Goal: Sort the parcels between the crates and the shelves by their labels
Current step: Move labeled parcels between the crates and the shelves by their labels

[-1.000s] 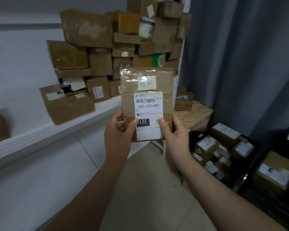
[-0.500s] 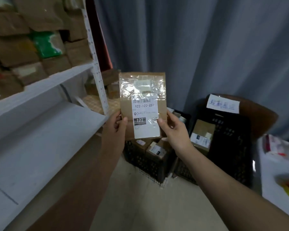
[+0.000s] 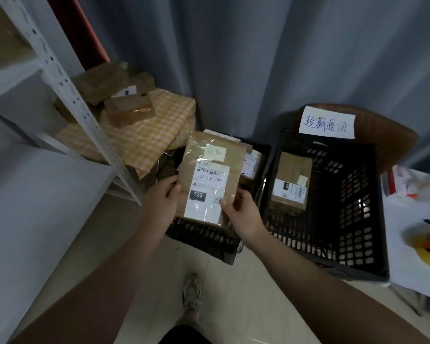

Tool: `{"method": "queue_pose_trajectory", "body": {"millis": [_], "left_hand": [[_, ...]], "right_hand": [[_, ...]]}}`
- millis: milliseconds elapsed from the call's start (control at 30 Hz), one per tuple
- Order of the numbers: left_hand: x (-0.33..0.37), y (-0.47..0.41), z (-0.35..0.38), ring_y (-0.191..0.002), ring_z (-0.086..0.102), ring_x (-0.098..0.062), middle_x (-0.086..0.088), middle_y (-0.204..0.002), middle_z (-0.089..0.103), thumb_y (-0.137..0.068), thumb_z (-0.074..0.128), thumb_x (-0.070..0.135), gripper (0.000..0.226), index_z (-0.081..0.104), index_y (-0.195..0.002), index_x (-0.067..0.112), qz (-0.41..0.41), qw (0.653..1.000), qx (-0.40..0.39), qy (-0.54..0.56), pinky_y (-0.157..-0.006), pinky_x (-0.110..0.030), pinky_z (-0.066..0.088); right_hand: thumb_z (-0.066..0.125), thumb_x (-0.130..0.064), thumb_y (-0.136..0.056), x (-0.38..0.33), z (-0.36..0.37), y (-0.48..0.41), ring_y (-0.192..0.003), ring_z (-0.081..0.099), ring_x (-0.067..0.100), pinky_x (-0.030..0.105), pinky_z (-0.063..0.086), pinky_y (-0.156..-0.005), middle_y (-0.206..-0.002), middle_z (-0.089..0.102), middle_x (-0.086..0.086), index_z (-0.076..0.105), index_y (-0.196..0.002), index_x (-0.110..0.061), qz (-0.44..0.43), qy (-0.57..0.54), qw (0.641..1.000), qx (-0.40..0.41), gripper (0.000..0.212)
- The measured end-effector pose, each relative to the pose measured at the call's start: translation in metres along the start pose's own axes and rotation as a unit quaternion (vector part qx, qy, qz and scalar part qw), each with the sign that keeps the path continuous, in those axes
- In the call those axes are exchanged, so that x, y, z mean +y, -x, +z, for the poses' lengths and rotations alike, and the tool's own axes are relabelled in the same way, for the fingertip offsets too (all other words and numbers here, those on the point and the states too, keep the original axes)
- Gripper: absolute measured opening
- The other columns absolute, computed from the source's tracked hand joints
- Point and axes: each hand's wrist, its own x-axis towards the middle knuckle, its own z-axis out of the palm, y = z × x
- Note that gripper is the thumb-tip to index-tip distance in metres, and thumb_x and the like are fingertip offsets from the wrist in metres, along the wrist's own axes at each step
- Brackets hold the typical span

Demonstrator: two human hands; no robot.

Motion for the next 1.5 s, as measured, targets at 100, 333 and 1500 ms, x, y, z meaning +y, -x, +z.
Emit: {"method": "queue_pose_trajectory", "body": {"millis": [100,333,1500], "left_hand": [[-0.033,-0.039,0.012,-0.095,0.058,-0.012,-0.008,-0.112,0.068,-0.094,0.055,0.014,0.030,0.062,-0.123,0.009,-0.021,0.999,-0.031,-0.026,-0.077,-0.024,0.038],[-0.098,-0.097,0.080,-0.111,0.059,-0.028,-0.014,-0.117,0.064,-0.095,0.054,0.013,0.031,0.058,-0.124,0.004,-0.089,0.983,-0.150,-0.061,-0.089,-0.035,0.046],[-0.122,-0.192,0.146,-0.099,0.052,0.009,0.022,-0.118,0.047,-0.087,0.063,0.044,0.052,0.039,-0.134,0.044,-0.155,0.936,-0.294,0.115,-0.069,-0.011,0.046]], "right_hand": [[0.061,-0.022,-0.093,0.021,0.033,-0.036,-0.097,0.057,0.013,0.020,0.047,-0.076,-0.119,0.061,0.001,0.041,-0.134,-0.011,0.078,0.012,0.997,-0.002,0.047],[0.060,-0.024,-0.093,0.071,0.050,-0.108,-0.109,0.059,0.023,0.027,0.049,-0.076,-0.131,0.055,0.005,0.012,-0.150,-0.018,0.160,0.099,0.982,0.025,0.074],[0.076,-0.067,-0.053,0.107,0.044,-0.188,-0.142,-0.008,0.046,0.059,-0.007,-0.110,-0.154,-0.016,0.023,-0.036,-0.134,-0.048,0.009,0.448,0.889,-0.092,0.139]]}}
